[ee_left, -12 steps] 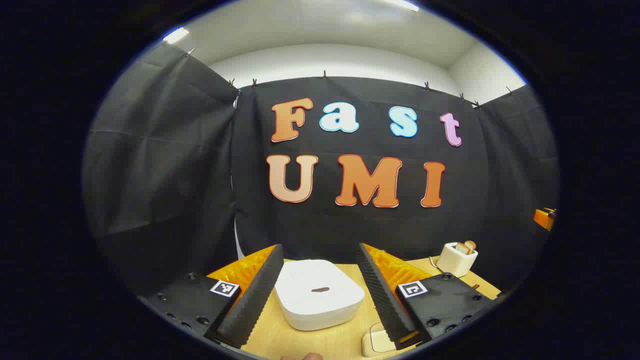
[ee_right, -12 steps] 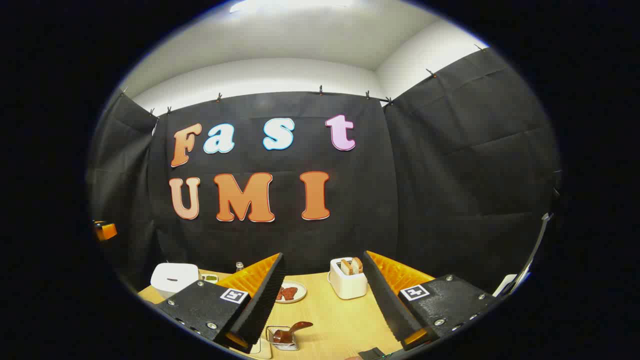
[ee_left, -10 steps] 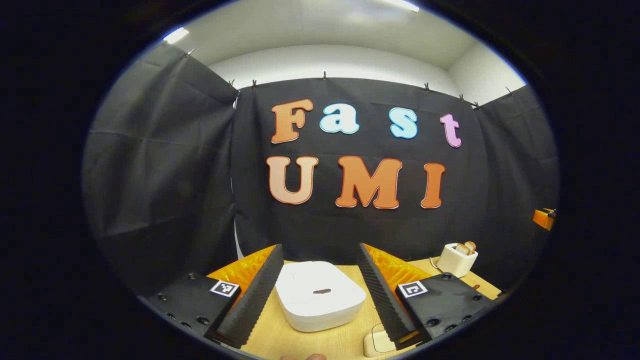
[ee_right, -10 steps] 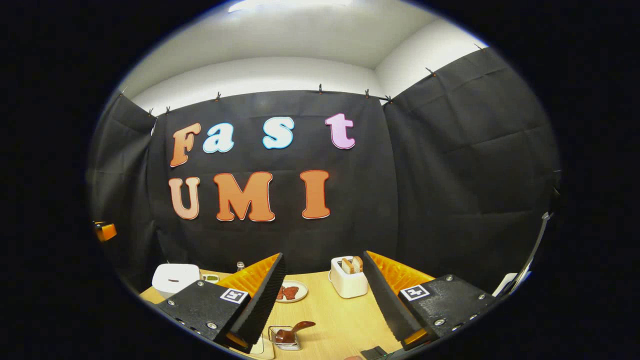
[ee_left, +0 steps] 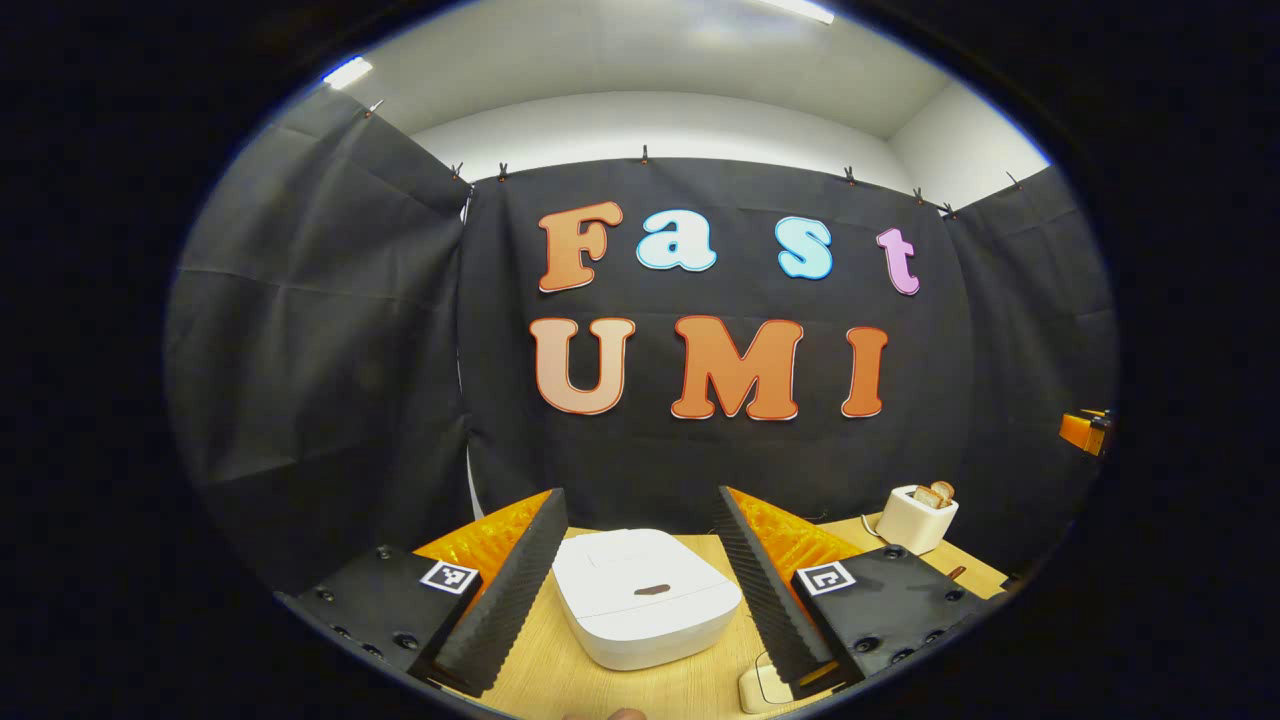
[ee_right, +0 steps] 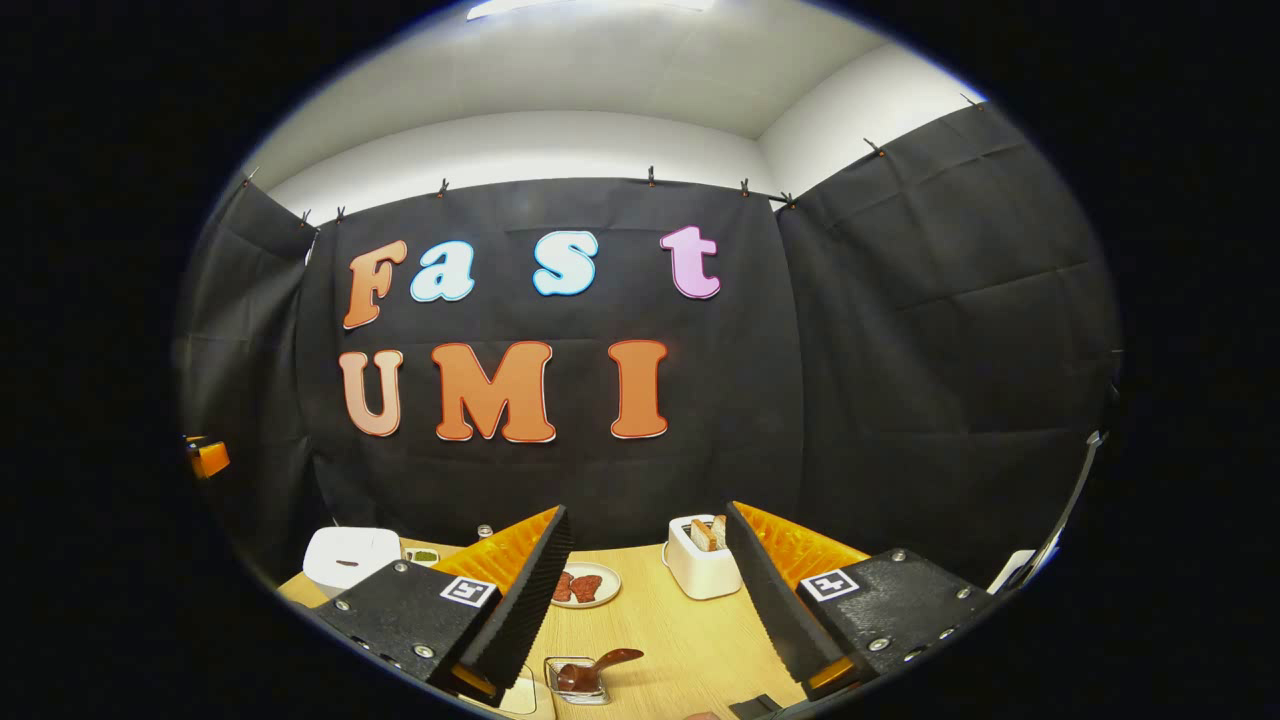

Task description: Close the left gripper, press the button to open the rice cooker; take a wooden spoon from the chopstick holder with the right hand, scoop a spoonful of rice and pour it into the rice cooker, then put the wooden spoon back into the chopstick holder.

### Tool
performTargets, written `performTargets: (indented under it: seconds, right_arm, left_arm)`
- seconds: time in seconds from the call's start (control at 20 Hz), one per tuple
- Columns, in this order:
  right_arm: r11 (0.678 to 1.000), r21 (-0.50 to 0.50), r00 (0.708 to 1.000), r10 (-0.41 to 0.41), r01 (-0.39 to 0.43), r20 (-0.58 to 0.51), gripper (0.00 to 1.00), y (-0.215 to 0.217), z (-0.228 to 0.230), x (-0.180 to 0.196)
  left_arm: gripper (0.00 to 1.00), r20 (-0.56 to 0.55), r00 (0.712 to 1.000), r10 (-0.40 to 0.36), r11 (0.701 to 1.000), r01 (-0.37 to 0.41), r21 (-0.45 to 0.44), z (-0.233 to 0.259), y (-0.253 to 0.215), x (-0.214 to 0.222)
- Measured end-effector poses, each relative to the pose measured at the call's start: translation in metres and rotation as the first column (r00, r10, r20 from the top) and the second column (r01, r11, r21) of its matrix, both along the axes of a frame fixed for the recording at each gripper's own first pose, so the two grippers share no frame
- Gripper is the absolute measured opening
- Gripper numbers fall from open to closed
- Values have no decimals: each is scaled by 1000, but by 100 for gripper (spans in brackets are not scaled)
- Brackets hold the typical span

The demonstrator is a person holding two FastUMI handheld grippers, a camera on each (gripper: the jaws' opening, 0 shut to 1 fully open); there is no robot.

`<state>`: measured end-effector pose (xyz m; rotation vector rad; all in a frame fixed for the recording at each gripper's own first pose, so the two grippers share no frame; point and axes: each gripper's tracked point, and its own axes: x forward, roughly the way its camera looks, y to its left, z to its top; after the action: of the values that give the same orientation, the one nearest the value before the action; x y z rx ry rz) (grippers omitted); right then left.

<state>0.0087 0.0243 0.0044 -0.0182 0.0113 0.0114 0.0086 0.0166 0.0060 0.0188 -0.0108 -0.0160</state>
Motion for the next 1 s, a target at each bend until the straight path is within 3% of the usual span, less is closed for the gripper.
performTargets:
  seconds: [0.3, 0.45, 0.55, 0.6, 0.7, 0.75, 0.9, 1.0]
  right_arm:
    - [999, -28, 1000, 24, -25, -12, 95, 12, -5, 4]
    - [999, -36, 999, 28, -29, -16, 95, 14, -7, 7]
    - [999, -30, 999, 31, -32, -21, 95, 16, -8, 8]
    - [999, -26, 999, 33, -34, -24, 95, 16, -9, 8]
    - [999, -23, 999, 35, -35, -26, 95, 15, -11, 9]
    - [999, -24, 999, 34, -34, -27, 95, 15, -11, 9]
    - [999, -24, 999, 34, -35, -30, 95, 14, -13, 9]
    - [999, -22, 999, 35, -36, -37, 95, 14, -16, 10]
  left_arm:
    - [97, -22, 1000, 6, 1000, -6, -16, -6, 7, 4]
    - [76, -20, 1000, 15, 1000, -15, 5, -7, 11, 4]
    - [76, -12, 1000, 16, 1000, -16, 5, -4, 11, 3]
    - [71, -6, 1000, 22, 1000, -22, 3, -1, 13, 4]
    - [40, -7, 1000, 9, 1000, -9, 7, -2, 9, 5]
    - [43, -10, 1000, -2, 1000, 2, 12, -3, 8, 4]
    - [39, -22, 999, -46, 999, 46, 26, -6, -4, 4]
    - [43, -14, 1000, -24, 999, 24, 38, -12, -4, 6]
